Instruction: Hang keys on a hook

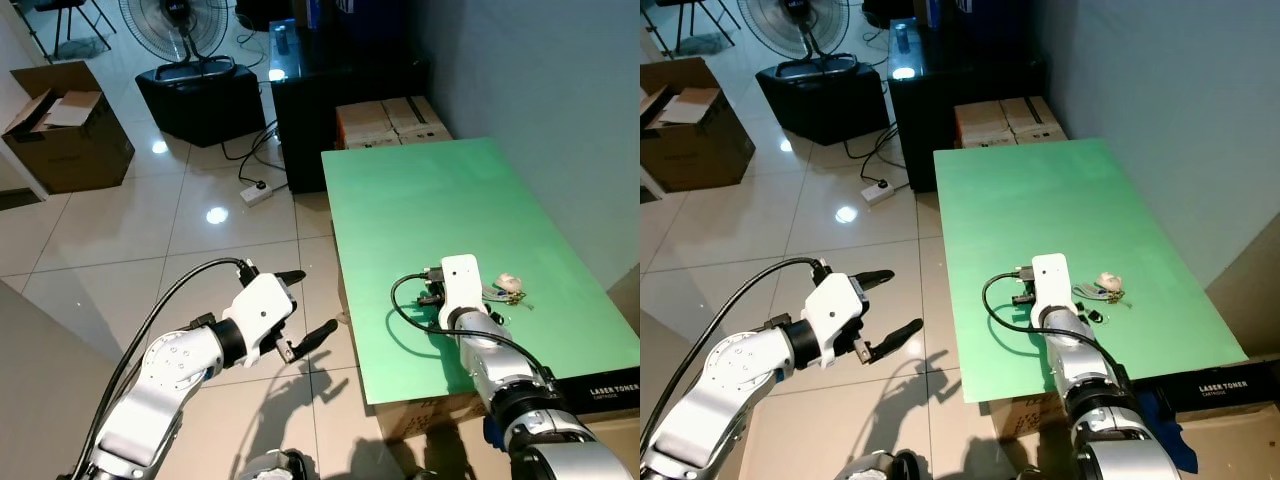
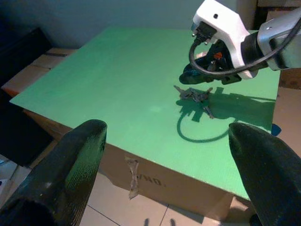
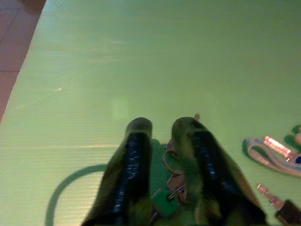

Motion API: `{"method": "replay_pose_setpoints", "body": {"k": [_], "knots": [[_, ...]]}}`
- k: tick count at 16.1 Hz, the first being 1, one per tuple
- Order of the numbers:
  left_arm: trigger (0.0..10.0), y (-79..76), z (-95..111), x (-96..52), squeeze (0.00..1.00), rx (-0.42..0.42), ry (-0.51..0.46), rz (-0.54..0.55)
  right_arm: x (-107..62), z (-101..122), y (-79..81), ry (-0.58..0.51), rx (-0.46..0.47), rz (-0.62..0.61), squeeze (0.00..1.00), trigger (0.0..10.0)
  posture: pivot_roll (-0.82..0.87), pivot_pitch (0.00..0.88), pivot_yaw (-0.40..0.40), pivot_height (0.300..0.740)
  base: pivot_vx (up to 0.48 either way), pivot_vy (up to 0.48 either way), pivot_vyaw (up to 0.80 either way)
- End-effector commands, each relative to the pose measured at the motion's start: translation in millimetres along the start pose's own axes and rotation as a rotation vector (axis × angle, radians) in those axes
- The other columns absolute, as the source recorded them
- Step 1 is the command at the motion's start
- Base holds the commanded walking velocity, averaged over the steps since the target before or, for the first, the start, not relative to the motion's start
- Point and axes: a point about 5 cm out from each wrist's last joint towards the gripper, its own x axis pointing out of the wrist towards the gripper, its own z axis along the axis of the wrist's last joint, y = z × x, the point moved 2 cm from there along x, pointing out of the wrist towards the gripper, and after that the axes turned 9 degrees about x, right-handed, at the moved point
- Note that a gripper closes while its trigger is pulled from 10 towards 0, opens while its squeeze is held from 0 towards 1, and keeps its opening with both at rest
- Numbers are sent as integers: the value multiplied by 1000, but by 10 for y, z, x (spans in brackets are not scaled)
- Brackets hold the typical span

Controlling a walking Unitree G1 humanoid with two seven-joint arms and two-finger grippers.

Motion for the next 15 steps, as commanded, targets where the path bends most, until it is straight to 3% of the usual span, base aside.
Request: {"method": "replay_pose_setpoints", "body": {"k": [1, 3, 5, 8, 9, 10, 11, 15], "knots": [[10000, 13, 16, -49, 0, 9, 3, 2, 13, 0, 9, 8, 41, -13, 1000, 10000, 79, 105, 115, 740, 0, 0, 0], [10000, 12, 21, -98, 0, 10, 10, -4, 29, -30, -10, 29, 109, -32, 1000, 10000, 94, 123, 127, 740, 0, 0, 0], [10000, 15, 36, -132, 0, 6, 9, -5, 34, -25, -37, 35, 93, -46, 1000, 10000, 109, 146, 137, 740, 0, 0, 0], [10000, 9, 60, -205, 0, -10, 15, -3, 45, -40, -100, 87, -86, -57, 1000, 10000, 131, 168, 148, 740, 0, 0, 0], [10000, -3, 58, -229, 0, -11, 21, -5, 44, -65, -96, 113, -185, -29, 871, 10000, 138, 172, 149, 740, 0, 0, 0], [10000, -4, 60, -241, 0, -12, 23, -5, 44, -70, -94, 118, -212, -22, 871, 10000, 143, 176, 149, 740, 0, 0, 0], [10000, 1, 79, -286, 0, -1, 33, -10, 48, -49, -102, 112, -258, -8, 0, 10000, 167, 186, 154, 740, 0, 0, 0], [10000, 38, 119, -384, 0, 17, 54, -10, 61, 40, -113, 67, -324, 3, 0, 10000, 205, 206, 162, 740, 0, 0, 0]]}}
